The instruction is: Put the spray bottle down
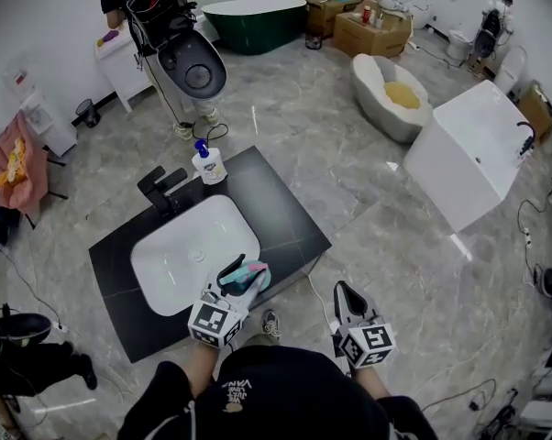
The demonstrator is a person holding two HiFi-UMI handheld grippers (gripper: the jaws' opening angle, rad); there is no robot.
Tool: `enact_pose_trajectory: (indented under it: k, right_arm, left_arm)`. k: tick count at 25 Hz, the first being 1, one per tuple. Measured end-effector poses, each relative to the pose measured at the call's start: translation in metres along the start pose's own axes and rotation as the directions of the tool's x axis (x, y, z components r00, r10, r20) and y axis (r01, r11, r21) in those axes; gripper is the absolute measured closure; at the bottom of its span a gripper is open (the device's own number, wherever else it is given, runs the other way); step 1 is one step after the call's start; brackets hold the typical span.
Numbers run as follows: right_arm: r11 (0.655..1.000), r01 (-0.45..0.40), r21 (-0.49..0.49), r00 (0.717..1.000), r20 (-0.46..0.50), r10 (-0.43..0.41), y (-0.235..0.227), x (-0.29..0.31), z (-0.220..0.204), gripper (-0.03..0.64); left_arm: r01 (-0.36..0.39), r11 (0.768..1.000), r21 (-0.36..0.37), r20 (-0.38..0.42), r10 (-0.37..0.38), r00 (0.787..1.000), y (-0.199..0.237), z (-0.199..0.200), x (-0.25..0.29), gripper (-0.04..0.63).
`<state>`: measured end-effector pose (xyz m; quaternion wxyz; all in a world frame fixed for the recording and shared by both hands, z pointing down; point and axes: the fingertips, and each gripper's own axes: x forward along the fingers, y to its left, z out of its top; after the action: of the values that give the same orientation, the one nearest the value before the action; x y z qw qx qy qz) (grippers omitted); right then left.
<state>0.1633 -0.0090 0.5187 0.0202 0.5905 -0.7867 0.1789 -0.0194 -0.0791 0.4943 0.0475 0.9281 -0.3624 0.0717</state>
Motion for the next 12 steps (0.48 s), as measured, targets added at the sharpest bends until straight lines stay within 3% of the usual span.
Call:
enact_pose_trajectory:
  k: [12]
  right_arm:
    - [0.999,0.043,0.018,0.999,-0.011,-0.043,-0.014,0.076,0.017,0.615]
  left_arm:
    - [0.021,1.0,0.014,0.027,-0.021,0.999,0.085,0.014,0.085,0.371]
